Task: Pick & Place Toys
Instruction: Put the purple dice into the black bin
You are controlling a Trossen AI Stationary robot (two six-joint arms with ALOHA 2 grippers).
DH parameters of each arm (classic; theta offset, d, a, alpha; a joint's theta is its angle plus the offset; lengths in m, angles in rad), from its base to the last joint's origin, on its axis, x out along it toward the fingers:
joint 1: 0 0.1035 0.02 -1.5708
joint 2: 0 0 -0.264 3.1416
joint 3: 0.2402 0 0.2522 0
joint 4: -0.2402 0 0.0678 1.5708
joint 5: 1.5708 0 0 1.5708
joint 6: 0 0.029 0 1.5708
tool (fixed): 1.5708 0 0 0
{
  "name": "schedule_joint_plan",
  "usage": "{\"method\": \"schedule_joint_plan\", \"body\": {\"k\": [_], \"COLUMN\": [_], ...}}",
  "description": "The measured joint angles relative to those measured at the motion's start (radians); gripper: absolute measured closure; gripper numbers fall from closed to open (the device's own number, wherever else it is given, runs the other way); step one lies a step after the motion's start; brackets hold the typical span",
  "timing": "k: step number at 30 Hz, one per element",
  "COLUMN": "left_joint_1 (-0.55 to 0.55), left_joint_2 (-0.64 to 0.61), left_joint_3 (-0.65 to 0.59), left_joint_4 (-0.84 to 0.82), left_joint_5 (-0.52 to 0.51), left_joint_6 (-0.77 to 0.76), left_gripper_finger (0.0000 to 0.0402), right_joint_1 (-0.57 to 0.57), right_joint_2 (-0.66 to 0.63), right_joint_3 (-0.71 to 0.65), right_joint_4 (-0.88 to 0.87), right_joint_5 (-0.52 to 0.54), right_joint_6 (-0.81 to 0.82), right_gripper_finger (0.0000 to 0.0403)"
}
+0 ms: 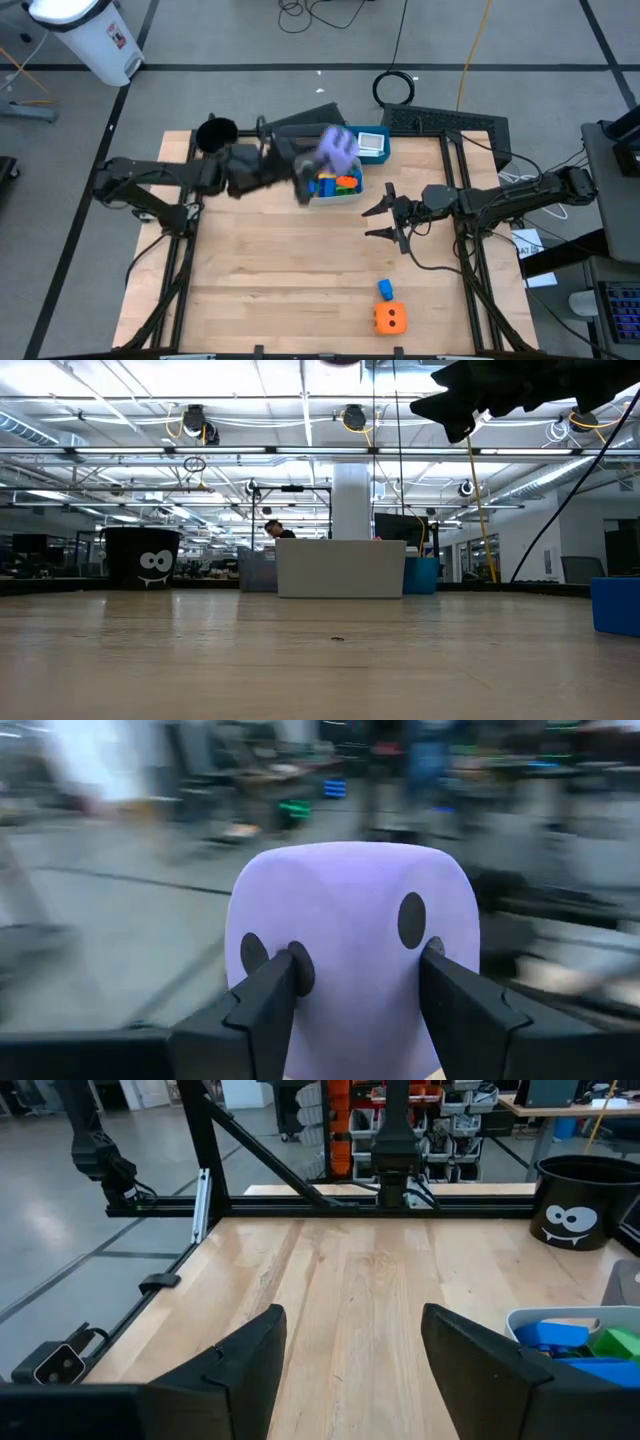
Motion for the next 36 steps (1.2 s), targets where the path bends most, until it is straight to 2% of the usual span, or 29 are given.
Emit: {"method": "schedule_joint_plan", "body": {"k": [4, 7, 18, 24, 30, 36], "left_joint_1": [0.115, 0.207, 0.455, 0.496, 0.495, 0.506], "left_joint_2": [0.0, 0.001, 0.095, 0.228, 0.356, 0.405], "left_joint_3": [0.004, 0.004, -0.001, -0.001, -0.001, -0.001], "left_joint_4": [-0.004, -0.037, -0.305, -0.346, -0.386, -0.474], "left_joint_5": [-0.135, -0.193, -0.183, -0.097, -0.106, -0.136], "left_joint_6": [0.033, 0.03, -0.147, -0.173, -0.142, -0.151], "left_gripper_finger": [0.0205, 0.0205, 0.0205, 0.0204, 0.0204, 0.0204], "right_joint_1": [0.0, 0.0, -0.009, -0.042, -0.055, -0.055], "right_joint_2": [0.0, 0.0, 0.0, 0.0, 0.0, 0.0], "right_joint_3": [0.0, 0.0, 0.0, 0.0, 0.0, 0.0], "right_joint_4": [0.0, 0.009, 0.084, 0.088, 0.067, 0.054], "right_joint_5": [0.0, 0.0, 0.006, 0.079, 0.075, 0.075], "right_joint_6": [-0.01, -0.035, -0.143, -0.138, -0.115, -0.106], "right_gripper_finger": [0.0177, 0.0177, 0.0177, 0.0177, 0.0184, 0.0192]}}
